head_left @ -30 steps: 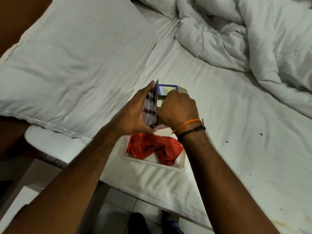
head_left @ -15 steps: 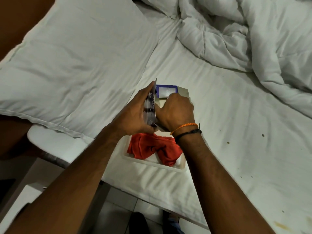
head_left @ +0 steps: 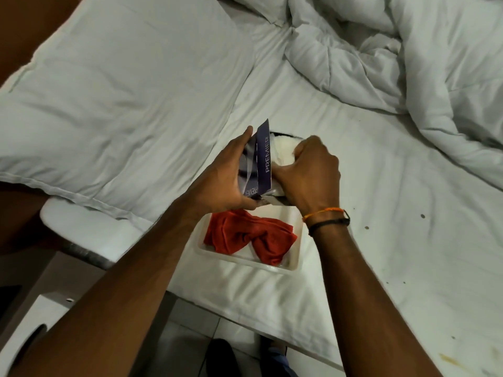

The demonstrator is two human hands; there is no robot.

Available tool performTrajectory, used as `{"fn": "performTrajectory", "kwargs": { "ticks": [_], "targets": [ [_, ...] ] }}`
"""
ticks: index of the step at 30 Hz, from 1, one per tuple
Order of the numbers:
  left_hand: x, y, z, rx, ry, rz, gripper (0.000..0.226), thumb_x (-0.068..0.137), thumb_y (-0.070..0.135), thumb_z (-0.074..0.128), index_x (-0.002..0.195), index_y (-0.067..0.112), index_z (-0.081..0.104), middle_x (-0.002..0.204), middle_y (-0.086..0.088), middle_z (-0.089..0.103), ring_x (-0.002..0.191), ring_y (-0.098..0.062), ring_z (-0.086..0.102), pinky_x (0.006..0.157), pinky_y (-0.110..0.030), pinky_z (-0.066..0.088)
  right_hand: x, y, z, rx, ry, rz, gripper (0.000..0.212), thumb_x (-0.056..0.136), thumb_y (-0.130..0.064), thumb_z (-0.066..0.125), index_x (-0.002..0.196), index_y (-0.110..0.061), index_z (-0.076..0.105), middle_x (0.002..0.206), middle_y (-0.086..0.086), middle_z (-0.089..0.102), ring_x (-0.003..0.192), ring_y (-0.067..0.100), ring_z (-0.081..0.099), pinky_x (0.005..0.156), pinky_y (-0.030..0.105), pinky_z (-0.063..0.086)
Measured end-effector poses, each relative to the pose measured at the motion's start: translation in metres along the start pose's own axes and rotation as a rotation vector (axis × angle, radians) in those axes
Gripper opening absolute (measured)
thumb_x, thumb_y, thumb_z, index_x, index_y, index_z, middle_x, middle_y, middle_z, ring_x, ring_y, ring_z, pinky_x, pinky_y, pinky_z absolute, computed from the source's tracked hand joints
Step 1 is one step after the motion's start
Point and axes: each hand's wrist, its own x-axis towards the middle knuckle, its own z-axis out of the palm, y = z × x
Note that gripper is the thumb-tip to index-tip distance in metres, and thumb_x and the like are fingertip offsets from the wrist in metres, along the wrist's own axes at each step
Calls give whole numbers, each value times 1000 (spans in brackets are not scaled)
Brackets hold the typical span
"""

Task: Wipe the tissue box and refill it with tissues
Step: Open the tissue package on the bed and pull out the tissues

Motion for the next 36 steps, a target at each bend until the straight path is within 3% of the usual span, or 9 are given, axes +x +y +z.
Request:
{"fn": "performTrajectory", "kwargs": {
  "ticks": [4, 8, 12, 15, 17, 19, 25, 29, 36],
  "targets": [
    [1, 1, 2, 32, 10, -21, 148, 53, 42, 101, 161, 36, 0, 161, 11, 27, 145, -5, 34, 115, -38, 44, 7, 12, -9, 78, -1, 111, 69, 68, -45, 88, 120, -12, 58, 104, -1, 66, 107, 21, 63, 76, 23, 38],
    [4, 4, 4, 87, 10, -20, 150, 52, 44, 101, 162, 33, -1, 163, 15, 25, 147, -5, 31, 114, -34, 41, 10, 22, -18, 165, -4, 158, 78, 67, -35, 92, 127, -4, 53, 88, -6, 55, 94, 17, 59, 67, 19, 39],
    [8, 12, 7, 123, 0, -15, 150, 52, 49, 98, 162, 29, -1, 164, 15, 23, 148, -8, 31, 114, -35, 41, 13, 33, -21, 164, -17, 149, 52, 62, -36, 92, 85, -4, 59, 71, 6, 58, 70, 27, 60, 60, 35, 54],
    [10, 17, 8, 146, -14, -10, 149, 53, 51, 97, 162, 25, -1, 165, 12, 23, 149, -10, 30, 115, -40, 41, 14, 40, -25, 149, -4, 83, 53, 64, -36, 87, 55, -9, 43, 53, 7, 36, 50, 24, 35, 49, 32, 36],
    [12, 19, 8, 164, -15, -14, 148, 54, 49, 97, 162, 24, 0, 165, 11, 23, 149, -11, 29, 115, -41, 41, 17, 44, -28, 223, -22, 106, 44, 62, -39, 82, 61, -4, 56, 54, 5, 50, 53, 26, 47, 53, 34, 45],
    [13, 21, 8, 172, -25, -13, 146, 55, 46, 98, 162, 24, 2, 165, 10, 23, 149, -12, 29, 116, -41, 40, 20, 46, -32, 308, -57, 147, 45, 56, -44, 75, 79, -6, 71, 71, 11, 71, 71, 36, 69, 66, 50, 61],
    [26, 25, 13, 204, -71, 25, 140, 51, 46, 97, 160, 23, 12, 162, 5, 29, 145, -16, 36, 116, -46, 41, 24, 53, -53, 458, -154, 190, 28, 64, -29, 75, 87, -14, 75, 88, 12, 75, 89, 38, 74, 70, 62, 62],
    [34, 27, 13, 237, -111, 33, 144, 50, 46, 98, 161, 26, 9, 158, 4, 30, 139, -16, 43, 111, -42, 47, 28, 63, -74, 644, -158, 256, 17, 84, 1, 70, 86, -15, 75, 83, 11, 71, 79, 33, 74, 65, 53, 64],
    [56, 30, 12, 506, -195, 34, 143, 53, 58, 89, 160, 33, -3, 154, 8, 25, 139, -20, 36, 104, -54, 50, 34, 79, -122, 713, -78, 269, 17, 85, 4, 67, 73, -7, 64, 69, 11, 60, 62, 24, 69, 58, 38, 62]
  ]
}}
